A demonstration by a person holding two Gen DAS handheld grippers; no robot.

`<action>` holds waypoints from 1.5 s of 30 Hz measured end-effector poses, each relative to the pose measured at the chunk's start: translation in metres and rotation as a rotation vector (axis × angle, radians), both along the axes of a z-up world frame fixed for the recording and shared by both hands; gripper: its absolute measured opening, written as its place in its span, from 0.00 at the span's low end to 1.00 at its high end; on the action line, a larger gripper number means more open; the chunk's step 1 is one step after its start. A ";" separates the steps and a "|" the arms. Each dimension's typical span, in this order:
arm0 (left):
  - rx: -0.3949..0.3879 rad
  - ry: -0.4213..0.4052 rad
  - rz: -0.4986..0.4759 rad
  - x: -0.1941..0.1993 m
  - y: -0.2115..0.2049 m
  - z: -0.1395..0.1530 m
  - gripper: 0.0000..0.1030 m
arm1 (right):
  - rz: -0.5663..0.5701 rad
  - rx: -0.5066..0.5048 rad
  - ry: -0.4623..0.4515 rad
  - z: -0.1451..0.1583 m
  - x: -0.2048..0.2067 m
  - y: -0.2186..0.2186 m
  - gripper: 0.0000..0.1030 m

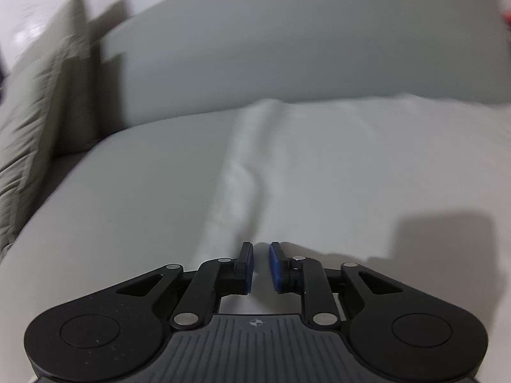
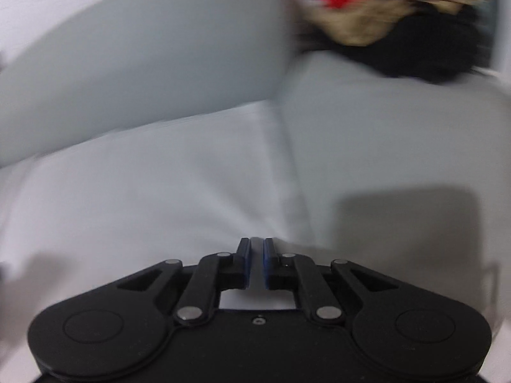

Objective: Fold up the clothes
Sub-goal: 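Open both tools to release the folded side, then move both open tools back above the hoodie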

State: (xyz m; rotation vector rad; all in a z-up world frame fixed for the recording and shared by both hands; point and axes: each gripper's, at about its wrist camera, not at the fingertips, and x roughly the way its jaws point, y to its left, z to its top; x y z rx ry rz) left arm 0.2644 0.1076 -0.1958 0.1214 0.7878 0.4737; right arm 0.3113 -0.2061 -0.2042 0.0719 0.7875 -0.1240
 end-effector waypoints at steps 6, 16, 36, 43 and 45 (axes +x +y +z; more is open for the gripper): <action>0.090 0.055 0.027 0.011 0.018 0.008 0.21 | 0.005 -0.208 0.051 -0.002 0.016 0.029 0.00; -0.108 0.018 -0.293 0.019 -0.022 0.022 0.25 | 0.320 0.302 0.023 0.039 0.021 0.033 0.24; 0.058 -0.042 -0.289 0.098 -0.029 0.008 0.24 | 0.461 0.135 -0.157 0.033 0.070 0.094 0.17; 0.016 -0.079 -0.014 0.129 0.029 0.006 0.29 | 0.036 -0.101 -0.193 0.020 0.124 0.033 0.15; 0.052 -0.079 -0.008 0.129 0.024 0.006 0.29 | -0.016 -0.127 -0.179 0.018 0.132 0.011 0.09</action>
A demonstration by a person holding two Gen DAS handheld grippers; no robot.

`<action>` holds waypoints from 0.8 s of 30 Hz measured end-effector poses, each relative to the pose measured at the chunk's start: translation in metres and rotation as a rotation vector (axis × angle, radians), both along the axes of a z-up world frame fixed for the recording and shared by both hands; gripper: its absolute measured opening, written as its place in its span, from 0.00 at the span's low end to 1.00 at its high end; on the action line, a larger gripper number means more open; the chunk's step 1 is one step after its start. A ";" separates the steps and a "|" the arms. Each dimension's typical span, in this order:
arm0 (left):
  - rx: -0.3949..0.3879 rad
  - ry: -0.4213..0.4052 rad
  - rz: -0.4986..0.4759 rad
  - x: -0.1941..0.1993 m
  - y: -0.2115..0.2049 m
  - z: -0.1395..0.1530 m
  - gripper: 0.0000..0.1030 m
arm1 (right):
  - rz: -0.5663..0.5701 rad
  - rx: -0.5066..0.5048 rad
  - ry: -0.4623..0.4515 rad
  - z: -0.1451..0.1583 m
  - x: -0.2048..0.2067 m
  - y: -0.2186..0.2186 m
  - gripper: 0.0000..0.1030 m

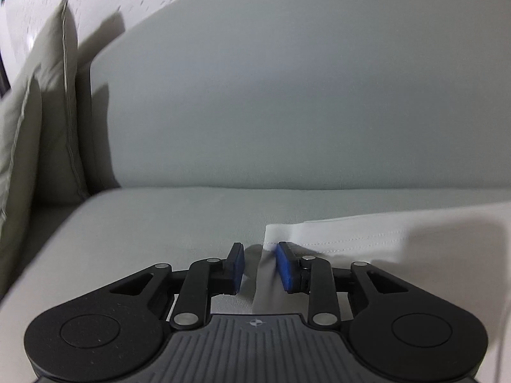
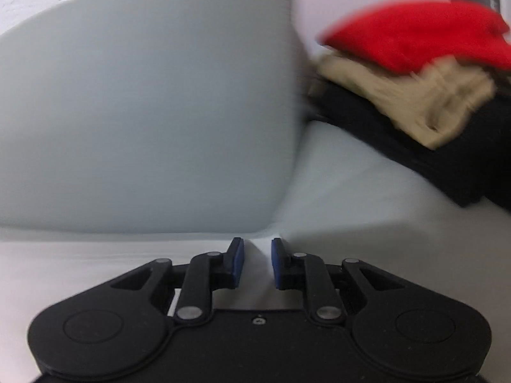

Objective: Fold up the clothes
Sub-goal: 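Move both open tools back above the hoodie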

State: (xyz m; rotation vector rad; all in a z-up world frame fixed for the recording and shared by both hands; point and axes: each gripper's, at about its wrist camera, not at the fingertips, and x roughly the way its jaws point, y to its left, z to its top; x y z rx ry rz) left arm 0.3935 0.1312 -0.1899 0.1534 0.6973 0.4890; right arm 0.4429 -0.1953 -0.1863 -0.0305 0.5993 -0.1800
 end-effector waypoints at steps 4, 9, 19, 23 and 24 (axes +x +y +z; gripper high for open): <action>0.016 0.004 0.123 -0.007 -0.002 0.012 0.21 | 0.045 -0.112 0.029 0.004 -0.007 0.009 0.11; -0.001 -0.001 0.149 -0.047 0.030 0.047 0.19 | -0.031 0.144 -0.006 0.041 -0.034 -0.001 0.20; -0.092 0.006 -0.218 -0.232 0.027 0.163 0.30 | -0.007 0.289 -0.182 0.173 -0.201 -0.078 0.29; -0.116 0.006 -0.289 -0.302 0.013 0.187 0.37 | -0.009 0.358 -0.170 0.214 -0.274 -0.112 0.37; -0.129 0.011 -0.308 -0.317 0.009 0.189 0.39 | 0.001 0.366 -0.159 0.216 -0.285 -0.119 0.44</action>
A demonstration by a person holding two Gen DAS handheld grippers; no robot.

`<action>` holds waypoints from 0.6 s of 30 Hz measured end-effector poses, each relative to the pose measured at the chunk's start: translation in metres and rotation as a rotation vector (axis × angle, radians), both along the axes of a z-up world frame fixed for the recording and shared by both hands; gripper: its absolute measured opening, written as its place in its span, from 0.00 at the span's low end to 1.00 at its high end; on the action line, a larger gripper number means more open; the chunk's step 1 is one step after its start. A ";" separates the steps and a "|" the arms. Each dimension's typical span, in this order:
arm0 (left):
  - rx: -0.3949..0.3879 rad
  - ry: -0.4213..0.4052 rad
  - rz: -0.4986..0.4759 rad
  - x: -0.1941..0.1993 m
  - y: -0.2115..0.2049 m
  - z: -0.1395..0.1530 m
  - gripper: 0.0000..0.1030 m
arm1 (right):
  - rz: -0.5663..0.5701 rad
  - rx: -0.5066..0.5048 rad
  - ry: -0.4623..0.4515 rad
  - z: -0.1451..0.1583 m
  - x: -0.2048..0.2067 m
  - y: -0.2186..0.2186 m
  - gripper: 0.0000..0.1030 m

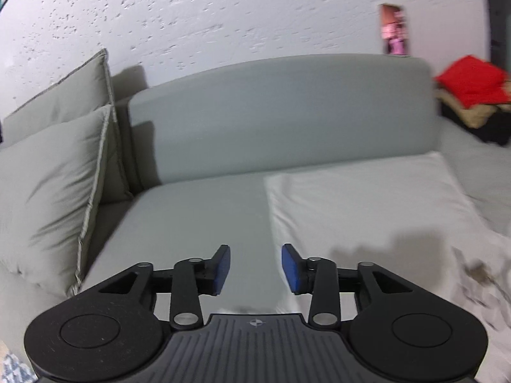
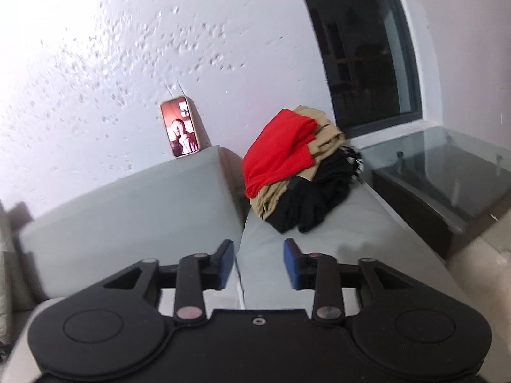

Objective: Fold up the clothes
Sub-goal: 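Move both open tools back above the hoodie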

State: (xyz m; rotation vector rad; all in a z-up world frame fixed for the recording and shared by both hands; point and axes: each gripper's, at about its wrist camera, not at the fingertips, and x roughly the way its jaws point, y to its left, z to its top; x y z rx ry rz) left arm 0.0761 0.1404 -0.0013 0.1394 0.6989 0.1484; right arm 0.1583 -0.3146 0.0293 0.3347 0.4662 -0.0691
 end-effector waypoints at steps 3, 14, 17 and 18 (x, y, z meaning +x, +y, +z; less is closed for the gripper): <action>-0.037 0.037 -0.027 -0.035 -0.015 -0.012 0.41 | 0.030 -0.019 0.049 0.002 -0.043 -0.003 0.58; -0.127 0.174 -0.045 -0.078 -0.090 -0.099 0.41 | 0.255 -0.009 0.372 -0.116 -0.085 0.071 0.27; -0.064 0.145 -0.059 -0.069 -0.110 -0.113 0.41 | 0.318 0.034 0.402 -0.133 -0.073 0.098 0.27; -0.039 0.145 -0.068 -0.066 -0.116 -0.119 0.41 | 0.336 0.025 0.401 -0.139 -0.070 0.108 0.27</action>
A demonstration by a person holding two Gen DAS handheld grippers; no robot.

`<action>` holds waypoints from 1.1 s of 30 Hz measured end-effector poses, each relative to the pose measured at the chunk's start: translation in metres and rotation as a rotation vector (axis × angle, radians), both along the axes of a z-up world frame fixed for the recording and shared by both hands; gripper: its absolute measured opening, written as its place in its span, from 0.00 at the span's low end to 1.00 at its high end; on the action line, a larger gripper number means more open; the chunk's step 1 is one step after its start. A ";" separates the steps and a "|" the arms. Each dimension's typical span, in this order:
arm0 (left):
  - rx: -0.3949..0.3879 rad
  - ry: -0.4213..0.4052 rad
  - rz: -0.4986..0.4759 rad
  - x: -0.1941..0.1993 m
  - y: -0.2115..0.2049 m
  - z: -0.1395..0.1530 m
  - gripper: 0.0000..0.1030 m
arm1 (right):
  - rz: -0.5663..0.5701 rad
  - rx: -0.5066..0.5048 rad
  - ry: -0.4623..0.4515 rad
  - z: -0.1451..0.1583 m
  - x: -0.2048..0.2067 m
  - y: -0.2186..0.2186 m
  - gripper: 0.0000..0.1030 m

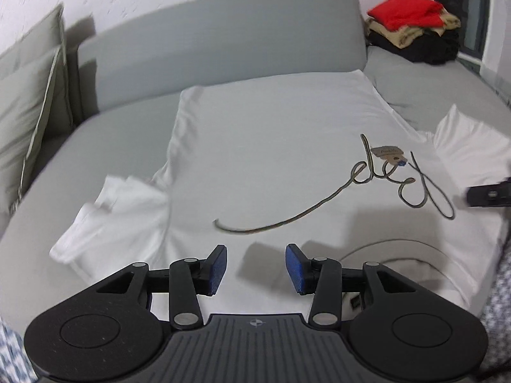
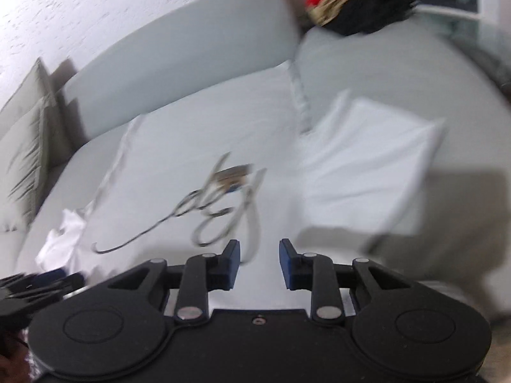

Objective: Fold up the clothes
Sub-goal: 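Move both open tools back above the hoodie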

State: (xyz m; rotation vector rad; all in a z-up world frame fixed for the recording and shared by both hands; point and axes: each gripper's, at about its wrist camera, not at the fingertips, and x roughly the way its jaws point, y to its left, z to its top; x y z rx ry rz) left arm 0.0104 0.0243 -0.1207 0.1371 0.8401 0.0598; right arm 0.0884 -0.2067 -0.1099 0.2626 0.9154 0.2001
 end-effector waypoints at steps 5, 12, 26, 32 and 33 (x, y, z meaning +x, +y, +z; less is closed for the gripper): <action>0.158 0.034 -0.114 -0.036 -0.027 -0.012 0.37 | 0.088 -0.116 0.030 -0.022 -0.030 0.037 0.27; -0.013 0.127 -0.063 -0.048 0.003 0.013 0.45 | 0.031 -0.015 0.141 -0.004 -0.064 0.002 0.26; -0.032 0.090 0.084 -0.014 0.011 0.034 0.65 | -0.357 0.287 -0.048 0.031 -0.044 -0.102 0.52; -0.026 0.122 0.075 -0.014 0.002 0.023 0.66 | -0.505 0.366 -0.034 0.008 -0.032 -0.143 0.52; -0.027 0.125 0.075 -0.015 0.001 0.022 0.66 | -0.530 0.374 -0.033 0.004 -0.030 -0.149 0.52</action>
